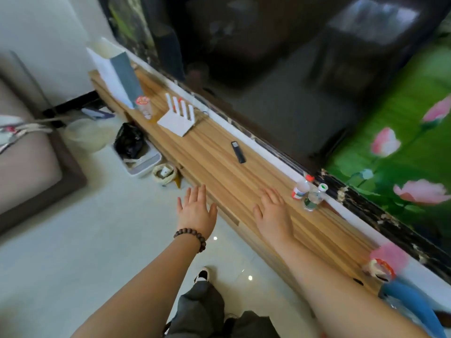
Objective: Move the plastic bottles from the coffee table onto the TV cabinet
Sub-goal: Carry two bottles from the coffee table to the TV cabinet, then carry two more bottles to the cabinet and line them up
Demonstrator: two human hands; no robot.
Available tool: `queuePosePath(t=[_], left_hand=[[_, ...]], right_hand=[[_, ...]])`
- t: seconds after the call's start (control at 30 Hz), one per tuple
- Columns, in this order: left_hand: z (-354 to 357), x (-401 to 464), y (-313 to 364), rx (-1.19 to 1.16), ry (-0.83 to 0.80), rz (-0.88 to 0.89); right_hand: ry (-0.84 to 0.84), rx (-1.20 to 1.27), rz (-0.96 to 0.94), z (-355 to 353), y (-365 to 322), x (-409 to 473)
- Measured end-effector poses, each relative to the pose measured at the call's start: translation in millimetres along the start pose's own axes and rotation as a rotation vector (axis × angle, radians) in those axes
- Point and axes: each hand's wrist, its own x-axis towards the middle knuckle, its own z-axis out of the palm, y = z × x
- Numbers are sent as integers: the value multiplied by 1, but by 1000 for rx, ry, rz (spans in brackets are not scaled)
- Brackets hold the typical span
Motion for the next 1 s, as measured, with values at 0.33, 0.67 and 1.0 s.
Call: queuePosePath(t=[0.33, 0.67, 1.0], left_hand=[[-36, -121, -144, -92, 180, -536], [-73, -271, -291, -148, 425, -1089], [-88, -423, -427, -226, 551, -1430]], right_hand=[[-265, 60, -449, 82, -142, -28], [-564, 0, -973, 176, -334, -114], [-742, -18, -1307, 264, -508, -264]])
